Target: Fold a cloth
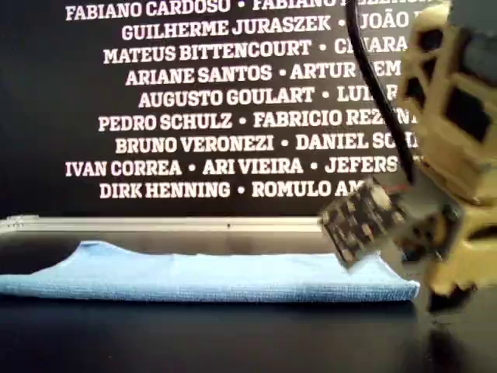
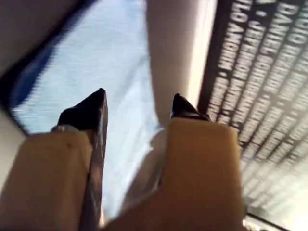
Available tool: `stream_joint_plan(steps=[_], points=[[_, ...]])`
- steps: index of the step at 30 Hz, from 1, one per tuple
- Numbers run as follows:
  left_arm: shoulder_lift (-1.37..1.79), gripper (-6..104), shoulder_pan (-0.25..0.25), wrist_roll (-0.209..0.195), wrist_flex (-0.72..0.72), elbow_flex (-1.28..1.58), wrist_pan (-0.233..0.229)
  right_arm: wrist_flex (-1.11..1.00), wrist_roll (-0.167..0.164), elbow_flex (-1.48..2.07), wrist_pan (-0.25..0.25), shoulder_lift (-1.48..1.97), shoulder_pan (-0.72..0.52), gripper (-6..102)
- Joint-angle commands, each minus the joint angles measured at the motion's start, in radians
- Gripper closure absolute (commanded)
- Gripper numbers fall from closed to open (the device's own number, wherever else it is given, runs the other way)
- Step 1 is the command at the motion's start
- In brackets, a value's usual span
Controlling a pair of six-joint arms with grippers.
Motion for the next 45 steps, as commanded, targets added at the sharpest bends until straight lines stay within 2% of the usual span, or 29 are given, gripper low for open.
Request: stream_joint_plan(steps=[1,10,15,22,30,33,37,40,42,45], points=[[-0.018,50,0.012,0.000,0.000,-0.006,0.000,-0.041,0.003,-0.080,-0.008,0.002,0.006,8],[-0.020,50,0.012,0.000,0.000,-0.006,0.000,-0.124,-0.006,-0.097,-0.008,-0.064,0.006,8],[-0.020,50,0.012,0.005,0.000,-0.006,0.000,-0.138,0.006,-0.152,-0.008,-0.179,0.006,8],[-0.021,50,0.012,0.005,0.000,-0.006,0.000,-0.137,-0.002,-0.291,-0.006,-0.310,0.006,9],[-0.020,50,0.012,-0.005,0.000,-0.006,0.002,-0.132,0.008,-0.295,0.009,-0.330,0.006,12],[-0.020,50,0.012,-0.005,0.000,-0.006,0.002,-0.120,0.008,-0.296,-0.005,-0.325,0.005,26],[-0.009,50,0.012,-0.005,0.000,-0.006,0.002,-0.121,0.009,-0.314,-0.006,-0.321,0.006,58],[-0.009,50,0.012,-0.005,0.000,-0.006,0.002,-0.121,0.008,-0.316,-0.006,-0.305,0.005,78],[-0.015,50,0.012,-0.005,0.000,-0.006,0.002,-0.135,0.008,-0.319,-0.006,-0.331,0.005,87],[-0.015,50,0.012,-0.006,0.000,-0.006,0.002,-0.137,-0.008,-0.316,-0.005,-0.347,0.002,92]])
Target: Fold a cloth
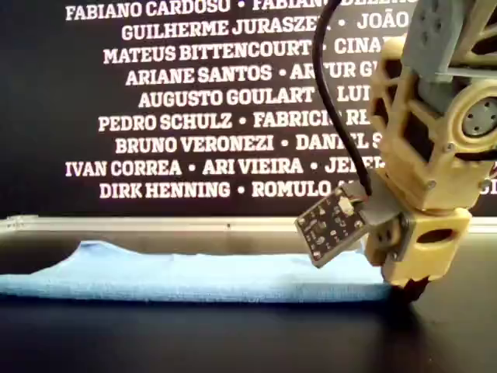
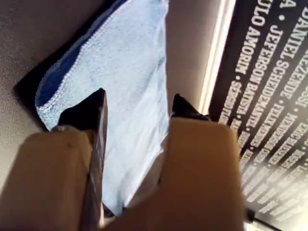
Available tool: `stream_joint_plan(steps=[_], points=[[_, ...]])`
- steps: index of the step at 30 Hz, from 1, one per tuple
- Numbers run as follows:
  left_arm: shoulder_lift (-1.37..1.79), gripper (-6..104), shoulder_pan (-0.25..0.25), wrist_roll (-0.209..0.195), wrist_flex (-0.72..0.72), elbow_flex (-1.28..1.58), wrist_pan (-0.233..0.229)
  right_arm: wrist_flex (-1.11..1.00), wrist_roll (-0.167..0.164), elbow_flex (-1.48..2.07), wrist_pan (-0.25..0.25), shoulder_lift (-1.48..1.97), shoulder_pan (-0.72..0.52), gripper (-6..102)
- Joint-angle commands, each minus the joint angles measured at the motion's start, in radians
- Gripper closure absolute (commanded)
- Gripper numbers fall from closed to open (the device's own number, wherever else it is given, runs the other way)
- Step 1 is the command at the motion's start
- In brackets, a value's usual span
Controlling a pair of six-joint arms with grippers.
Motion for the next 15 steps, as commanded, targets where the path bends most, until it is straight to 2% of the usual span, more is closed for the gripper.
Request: stream_joint_plan(steps=[1,15], points=[[0.006,50,0.012,-0.006,0.000,-0.006,0.002,-0.023,-0.005,-0.057,-0.003,0.006,-0.005,93],[0.003,50,0.012,-0.006,-0.002,-0.006,0.002,-0.023,0.009,0.028,-0.003,0.081,-0.015,94]])
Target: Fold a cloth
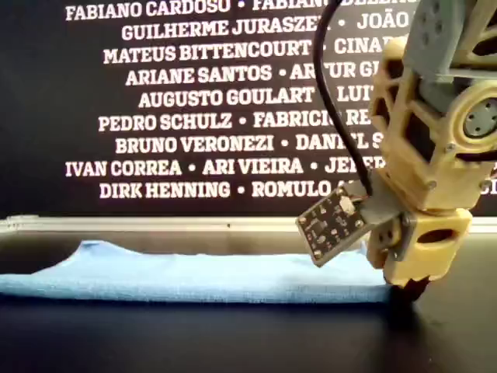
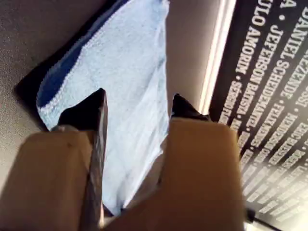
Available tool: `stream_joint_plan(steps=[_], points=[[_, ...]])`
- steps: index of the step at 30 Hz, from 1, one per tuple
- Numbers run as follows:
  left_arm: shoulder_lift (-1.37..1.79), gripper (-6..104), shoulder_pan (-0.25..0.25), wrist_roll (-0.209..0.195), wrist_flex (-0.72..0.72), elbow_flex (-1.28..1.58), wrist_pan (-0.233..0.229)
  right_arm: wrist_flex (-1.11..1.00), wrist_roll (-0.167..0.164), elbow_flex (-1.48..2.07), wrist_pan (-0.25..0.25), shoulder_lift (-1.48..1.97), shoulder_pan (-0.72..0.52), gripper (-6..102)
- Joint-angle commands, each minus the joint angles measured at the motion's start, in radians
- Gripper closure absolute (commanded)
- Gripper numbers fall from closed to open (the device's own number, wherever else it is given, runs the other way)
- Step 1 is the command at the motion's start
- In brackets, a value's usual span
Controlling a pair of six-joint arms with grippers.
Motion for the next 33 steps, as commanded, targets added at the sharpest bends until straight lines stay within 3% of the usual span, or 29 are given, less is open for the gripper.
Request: stream_joint_plan(steps=[1,7,14,22,33], points=[[0.008,50,0.012,-0.006,-0.002,-0.006,0.002,-0.020,0.006,0.029,0.003,0.107,-0.009,94],[0.017,50,0.012,-0.006,-0.002,-0.006,0.002,-0.023,-0.003,0.110,0.003,0.305,0.008,94],[0.015,50,0.012,-0.006,-0.002,-0.006,0.002,-0.055,-0.008,-0.028,0.002,0.301,0.081,94],[0.012,50,0.018,-0.003,-0.002,-0.006,0.002,-0.057,-0.005,-0.330,0.002,0.044,0.284,94],[0.003,50,0.014,-0.005,-0.002,-0.006,0.000,-0.057,-0.011,-0.752,0.002,-0.322,0.414,94]])
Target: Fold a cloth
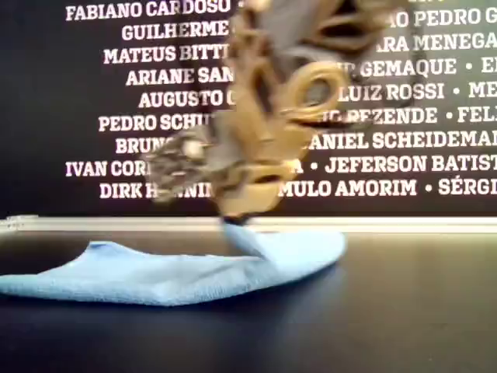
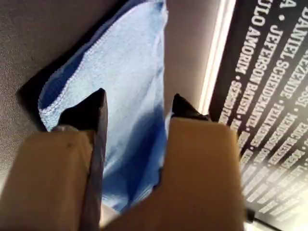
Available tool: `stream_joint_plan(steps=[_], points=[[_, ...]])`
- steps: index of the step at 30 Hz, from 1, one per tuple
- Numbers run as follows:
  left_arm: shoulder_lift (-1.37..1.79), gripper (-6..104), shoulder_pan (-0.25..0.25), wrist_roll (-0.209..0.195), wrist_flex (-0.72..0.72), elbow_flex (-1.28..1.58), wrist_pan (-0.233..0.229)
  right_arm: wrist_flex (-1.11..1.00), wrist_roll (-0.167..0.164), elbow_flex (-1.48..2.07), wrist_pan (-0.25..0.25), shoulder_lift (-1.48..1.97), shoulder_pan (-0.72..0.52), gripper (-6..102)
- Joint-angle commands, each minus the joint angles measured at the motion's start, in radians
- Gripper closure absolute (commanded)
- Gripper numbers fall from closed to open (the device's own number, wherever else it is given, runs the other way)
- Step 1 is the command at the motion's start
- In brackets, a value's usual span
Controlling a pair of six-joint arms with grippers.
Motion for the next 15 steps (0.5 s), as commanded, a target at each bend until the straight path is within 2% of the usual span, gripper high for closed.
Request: stream_joint_plan(steps=[1,15], points=[[0.003,50,0.014,-0.005,-0.002,-0.006,0.000,-0.031,-0.006,-0.160,-0.008,-0.028,0.026,94],[0.002,50,0.012,-0.006,-0.002,-0.006,0.002,-0.031,-0.008,-0.483,-0.008,-0.215,0.153,94]])
